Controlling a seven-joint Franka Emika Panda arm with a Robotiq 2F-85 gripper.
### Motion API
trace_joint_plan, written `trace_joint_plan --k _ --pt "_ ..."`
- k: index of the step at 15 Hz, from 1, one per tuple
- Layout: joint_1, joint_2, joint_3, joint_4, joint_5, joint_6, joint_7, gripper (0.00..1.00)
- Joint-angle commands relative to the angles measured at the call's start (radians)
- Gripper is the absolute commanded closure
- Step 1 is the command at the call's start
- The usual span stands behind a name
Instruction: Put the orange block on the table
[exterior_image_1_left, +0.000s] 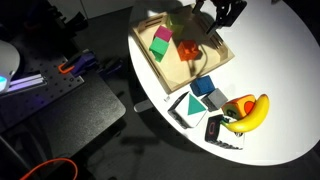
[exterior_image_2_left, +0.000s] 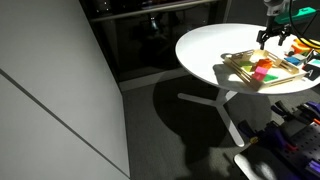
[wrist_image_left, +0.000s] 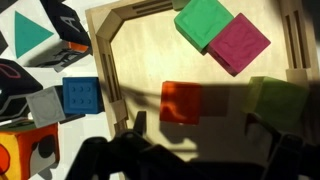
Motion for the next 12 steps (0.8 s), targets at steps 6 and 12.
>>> trace_joint_plan --k 6,12 --pt "0.011 0.089 -0.018 -0.032 -0.034 0.176 0.084 0.00" --pt "0.001 0.156 -0.030 -0.034 -0.021 0.260 0.066 0.00"
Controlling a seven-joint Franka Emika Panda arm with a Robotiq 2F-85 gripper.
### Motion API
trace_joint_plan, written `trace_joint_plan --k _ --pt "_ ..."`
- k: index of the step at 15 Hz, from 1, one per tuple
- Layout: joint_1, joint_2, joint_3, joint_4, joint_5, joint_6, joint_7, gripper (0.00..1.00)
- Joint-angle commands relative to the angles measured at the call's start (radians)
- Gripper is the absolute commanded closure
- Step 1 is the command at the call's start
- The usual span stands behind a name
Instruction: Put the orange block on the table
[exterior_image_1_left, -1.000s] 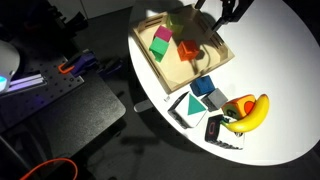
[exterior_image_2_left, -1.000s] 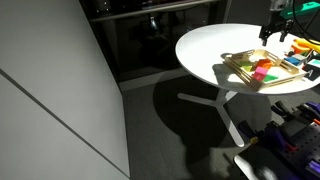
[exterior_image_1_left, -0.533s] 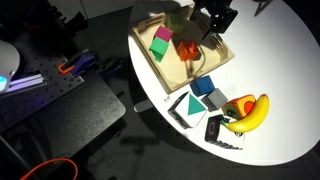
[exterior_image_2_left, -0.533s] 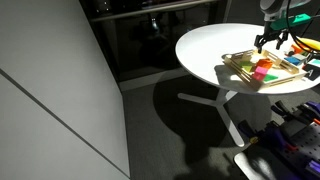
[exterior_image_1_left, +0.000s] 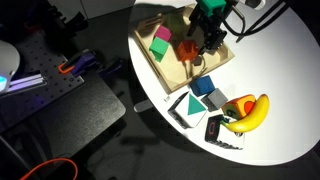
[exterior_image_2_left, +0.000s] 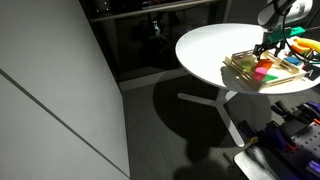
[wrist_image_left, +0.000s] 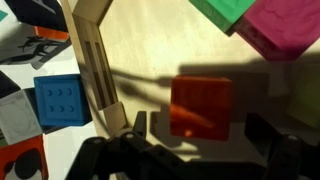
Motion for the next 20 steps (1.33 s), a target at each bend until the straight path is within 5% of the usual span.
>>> trace_joint_plan --k 1,3,4,6,10,20 --pt "-0.002 0.024 -0.007 -0.006 -0.013 0.052 0.009 0.00" --pt "0.003 0.039 -0.008 -0.006 -0.014 0.069 0.011 0.00" --pt "0.004 0.044 -0.007 -0.007 -0.015 0.075 0.008 0.25" --pt "0.007 0.041 -0.005 -0.010 -0.013 0.073 0.003 0.33" --pt "0.016 0.002 -0.007 -0.018 -0.018 0.041 -0.007 0.67" --pt "0.093 -0.112 -0.002 -0.005 -0.093 -0.039 0.024 0.70"
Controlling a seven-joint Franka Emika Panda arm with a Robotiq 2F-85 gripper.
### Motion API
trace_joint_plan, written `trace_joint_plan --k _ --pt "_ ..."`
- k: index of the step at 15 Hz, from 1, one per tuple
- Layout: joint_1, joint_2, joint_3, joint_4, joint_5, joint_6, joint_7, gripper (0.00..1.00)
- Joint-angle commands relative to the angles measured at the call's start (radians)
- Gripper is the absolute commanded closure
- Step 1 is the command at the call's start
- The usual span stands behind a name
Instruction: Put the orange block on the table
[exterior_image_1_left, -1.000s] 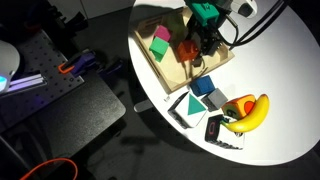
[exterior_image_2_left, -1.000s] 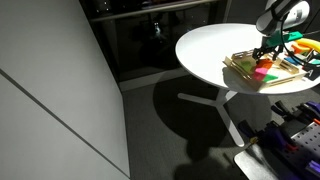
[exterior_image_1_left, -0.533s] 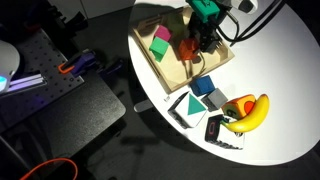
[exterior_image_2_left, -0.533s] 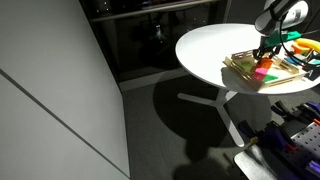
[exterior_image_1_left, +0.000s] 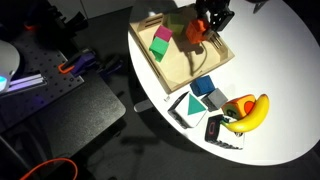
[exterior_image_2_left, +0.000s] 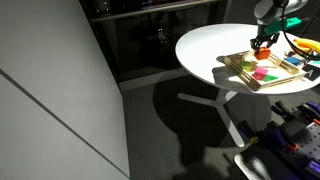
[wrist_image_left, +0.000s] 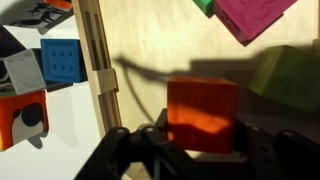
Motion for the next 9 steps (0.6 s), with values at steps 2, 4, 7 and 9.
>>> trace_joint_plan --k 2,4,7,9 --pt "0.042 -0.039 0.019 0.016 -0.047 -0.058 0.017 0.70" --pt "0.050 -0.036 0.042 0.035 -0.045 -0.069 -0.005 0.70" --pt "0.057 -0.022 0.079 0.072 -0.030 -0.088 -0.032 0.70" --pt "0.064 -0.009 0.099 0.105 -0.029 -0.117 -0.036 0.70"
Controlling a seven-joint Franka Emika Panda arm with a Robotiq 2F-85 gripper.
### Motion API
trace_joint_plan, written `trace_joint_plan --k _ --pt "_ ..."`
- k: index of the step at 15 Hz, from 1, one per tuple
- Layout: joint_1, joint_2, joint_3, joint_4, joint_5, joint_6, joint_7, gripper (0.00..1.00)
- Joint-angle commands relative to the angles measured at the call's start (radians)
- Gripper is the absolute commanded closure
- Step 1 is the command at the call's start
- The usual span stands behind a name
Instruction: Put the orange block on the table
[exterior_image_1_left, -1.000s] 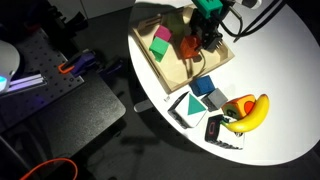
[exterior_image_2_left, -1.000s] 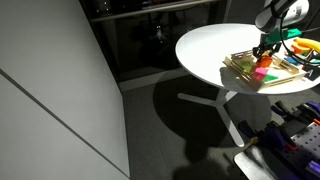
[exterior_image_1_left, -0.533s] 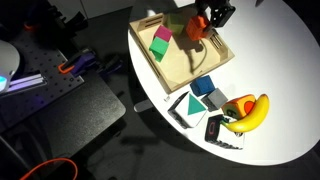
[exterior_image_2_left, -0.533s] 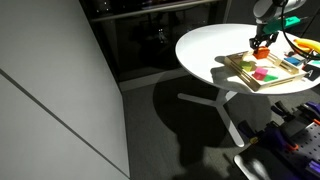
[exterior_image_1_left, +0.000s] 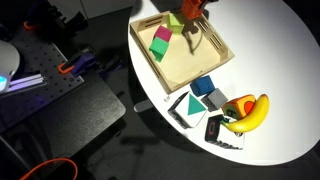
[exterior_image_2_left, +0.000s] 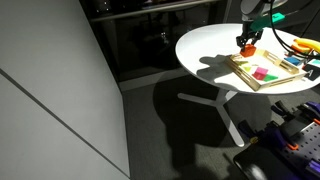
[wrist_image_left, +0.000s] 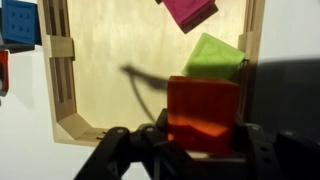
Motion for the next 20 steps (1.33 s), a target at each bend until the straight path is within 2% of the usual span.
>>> trace_joint_plan --k 1,9,18,19,20 --pt "0.005 0.024 0.032 0.076 -0.009 -0.072 -0.027 0.70" --pt "0.045 0.106 0.078 0.170 -0.023 -0.119 -0.057 0.70" --pt "0.056 0.175 0.128 0.162 -0.045 -0.095 -0.228 0.70" --pt "0.056 0.179 0.130 0.161 -0.048 -0.098 -0.242 0.20" --pt "0.056 0.179 0.130 0.157 -0.051 -0.099 -0.252 0.18"
